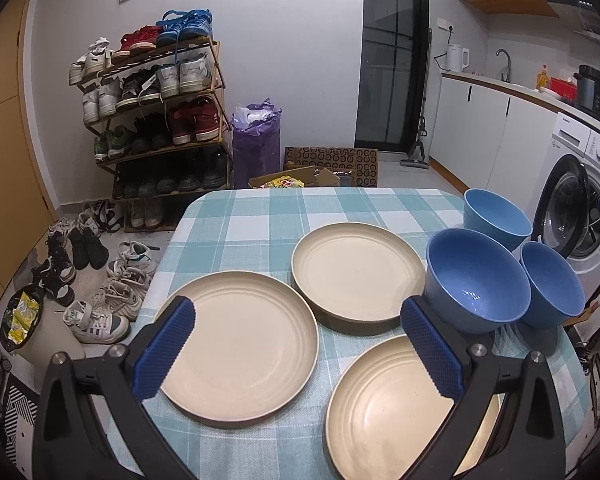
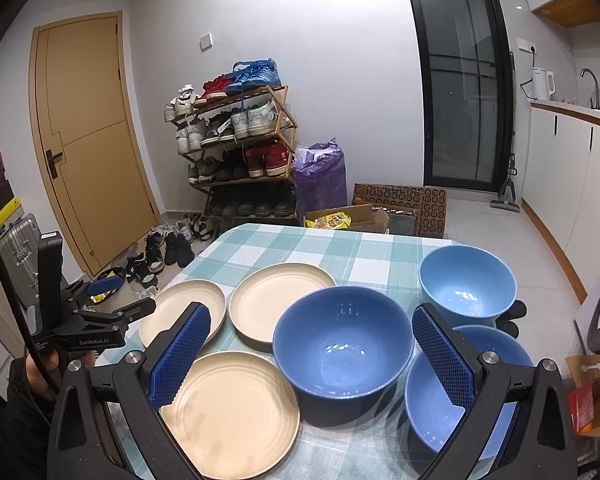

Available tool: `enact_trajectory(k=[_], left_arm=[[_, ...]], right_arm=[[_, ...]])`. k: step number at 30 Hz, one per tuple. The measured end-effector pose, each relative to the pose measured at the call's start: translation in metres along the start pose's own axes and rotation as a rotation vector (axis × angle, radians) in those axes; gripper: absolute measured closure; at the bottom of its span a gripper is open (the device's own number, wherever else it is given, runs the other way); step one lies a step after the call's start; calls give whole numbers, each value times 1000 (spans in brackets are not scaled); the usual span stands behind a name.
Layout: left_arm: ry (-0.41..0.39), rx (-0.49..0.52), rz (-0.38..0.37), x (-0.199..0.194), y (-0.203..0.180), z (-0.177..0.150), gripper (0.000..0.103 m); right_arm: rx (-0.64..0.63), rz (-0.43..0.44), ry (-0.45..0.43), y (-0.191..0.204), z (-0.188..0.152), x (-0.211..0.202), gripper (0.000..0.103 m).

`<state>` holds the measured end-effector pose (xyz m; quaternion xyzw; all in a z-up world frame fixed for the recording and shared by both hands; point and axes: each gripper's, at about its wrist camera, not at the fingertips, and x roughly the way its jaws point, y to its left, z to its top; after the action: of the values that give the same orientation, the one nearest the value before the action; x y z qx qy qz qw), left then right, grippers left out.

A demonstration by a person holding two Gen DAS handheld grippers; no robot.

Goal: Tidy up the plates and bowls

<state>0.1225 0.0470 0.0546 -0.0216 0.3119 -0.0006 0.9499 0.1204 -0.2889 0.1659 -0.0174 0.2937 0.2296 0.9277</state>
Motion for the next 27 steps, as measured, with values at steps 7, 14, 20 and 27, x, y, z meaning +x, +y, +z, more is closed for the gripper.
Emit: enact_trajectory(k=[7,14,20,27], left_arm=[[5,-1,-2,8,3,15,0],[17,12,-9,14,3,28,0],[28,21,-16,20,2,36,0],[23,35,-19,22,1,50,0]], right_arm=[[-5,2,10,-5,24,8,0],[-20,6,32,-5,48,19,0],[-15,18,51,-10,63,27,0],[19,27,42,-22,88,35,0]])
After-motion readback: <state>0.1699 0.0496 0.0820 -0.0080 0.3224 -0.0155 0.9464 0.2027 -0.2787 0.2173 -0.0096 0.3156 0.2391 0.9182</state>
